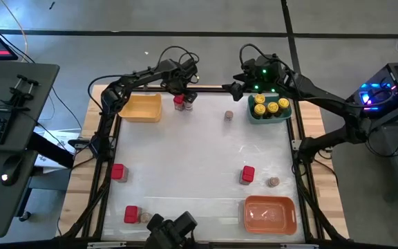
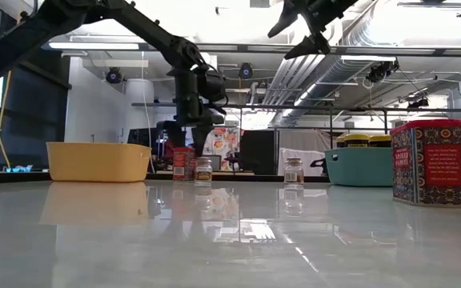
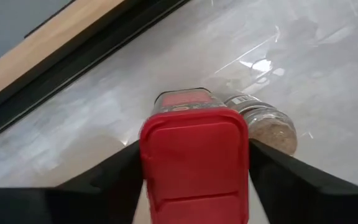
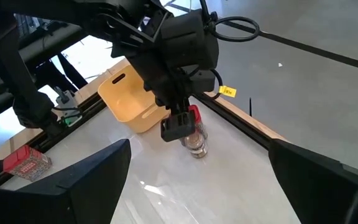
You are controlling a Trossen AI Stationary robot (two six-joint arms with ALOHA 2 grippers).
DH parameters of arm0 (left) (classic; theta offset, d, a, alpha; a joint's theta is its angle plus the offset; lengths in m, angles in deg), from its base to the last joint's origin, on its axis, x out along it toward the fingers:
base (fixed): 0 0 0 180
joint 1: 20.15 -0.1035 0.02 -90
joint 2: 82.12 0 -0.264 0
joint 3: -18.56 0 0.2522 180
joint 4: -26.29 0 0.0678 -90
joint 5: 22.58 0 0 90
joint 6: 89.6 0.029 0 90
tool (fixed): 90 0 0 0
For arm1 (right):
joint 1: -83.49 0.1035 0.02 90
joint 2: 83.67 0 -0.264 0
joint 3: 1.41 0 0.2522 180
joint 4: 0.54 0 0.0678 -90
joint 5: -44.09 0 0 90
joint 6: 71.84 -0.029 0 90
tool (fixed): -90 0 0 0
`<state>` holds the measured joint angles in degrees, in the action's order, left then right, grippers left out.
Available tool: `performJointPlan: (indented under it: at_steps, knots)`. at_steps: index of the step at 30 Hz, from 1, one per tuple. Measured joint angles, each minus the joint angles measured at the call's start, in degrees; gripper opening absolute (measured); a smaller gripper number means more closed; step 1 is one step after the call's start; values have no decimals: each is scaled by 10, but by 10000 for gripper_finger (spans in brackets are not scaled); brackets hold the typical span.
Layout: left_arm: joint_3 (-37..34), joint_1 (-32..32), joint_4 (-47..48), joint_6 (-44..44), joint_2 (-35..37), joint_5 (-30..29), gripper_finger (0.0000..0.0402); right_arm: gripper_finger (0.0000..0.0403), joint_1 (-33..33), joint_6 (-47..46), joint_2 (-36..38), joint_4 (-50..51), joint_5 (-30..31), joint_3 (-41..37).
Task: Sort spices by type
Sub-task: Put the top red seasoning can into the yellow bin
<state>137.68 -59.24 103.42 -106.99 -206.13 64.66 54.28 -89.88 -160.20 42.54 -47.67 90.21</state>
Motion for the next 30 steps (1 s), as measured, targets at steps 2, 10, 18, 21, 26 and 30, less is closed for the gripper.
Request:
performJointPlan:
  at_steps: [2,10,18,21,26,30]
  knots:
    - [0,0,1,0,1,4,209,378,0,0,0,0,0,0]
    - [29,-5,19,15,2,7,176,378,0,0,0,0,0,0]
    - [130,-17,115,59,15,0,175,378,0,1,0,0,0,0]
    - [135,-20,160,70,52,-39,175,378,0,4,0,0,0,0]
    - [98,-39,179,35,146,-99,175,378,0,1,0,0,2,0]
    - [-11,-68,148,-11,246,-115,175,378,0,0,0,3,16,0]
